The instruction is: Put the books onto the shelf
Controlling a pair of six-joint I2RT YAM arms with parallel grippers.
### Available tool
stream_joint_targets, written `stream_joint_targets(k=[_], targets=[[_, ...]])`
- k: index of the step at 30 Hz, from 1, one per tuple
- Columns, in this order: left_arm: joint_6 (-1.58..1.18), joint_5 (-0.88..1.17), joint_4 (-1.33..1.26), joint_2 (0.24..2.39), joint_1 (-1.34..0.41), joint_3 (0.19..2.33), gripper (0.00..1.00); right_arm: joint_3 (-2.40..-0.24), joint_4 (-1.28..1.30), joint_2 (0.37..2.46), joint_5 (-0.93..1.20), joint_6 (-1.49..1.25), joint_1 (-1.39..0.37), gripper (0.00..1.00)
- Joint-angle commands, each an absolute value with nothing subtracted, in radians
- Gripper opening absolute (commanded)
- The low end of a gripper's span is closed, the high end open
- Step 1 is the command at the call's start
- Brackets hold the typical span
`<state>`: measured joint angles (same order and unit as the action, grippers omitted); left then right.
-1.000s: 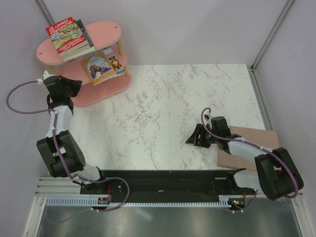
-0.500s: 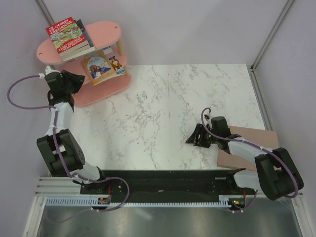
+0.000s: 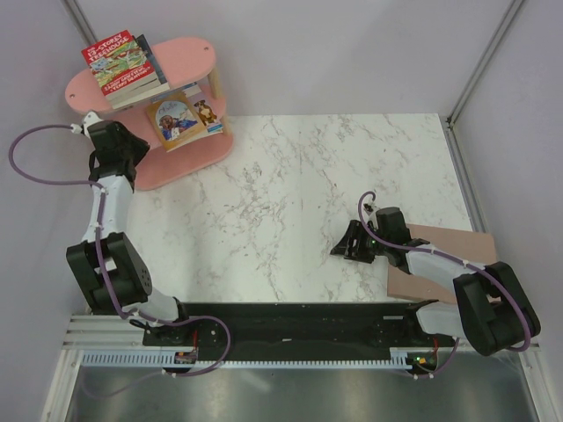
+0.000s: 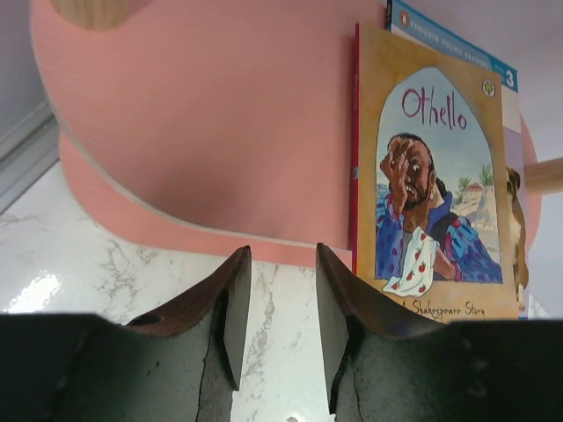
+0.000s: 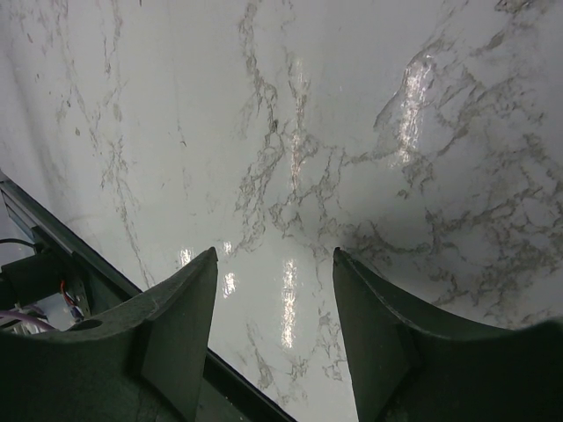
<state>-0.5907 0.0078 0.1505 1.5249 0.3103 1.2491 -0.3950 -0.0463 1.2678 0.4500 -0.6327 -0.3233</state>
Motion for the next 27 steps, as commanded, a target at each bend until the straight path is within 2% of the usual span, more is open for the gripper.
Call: stream_joint_targets(k=[1, 27], targets=[[-0.517, -0.101, 0.193, 1.511, 0.302, 1.318, 0.45, -0.367, -0.026, 1.295, 0.420, -0.617, -0.325, 0.64], [-0.434, -0.186, 0.236, 1.641, 0.183, 1.391, 0.45, -0.360, -0.032, 1.293, 0.420, -0.617, -0.325, 0.64]])
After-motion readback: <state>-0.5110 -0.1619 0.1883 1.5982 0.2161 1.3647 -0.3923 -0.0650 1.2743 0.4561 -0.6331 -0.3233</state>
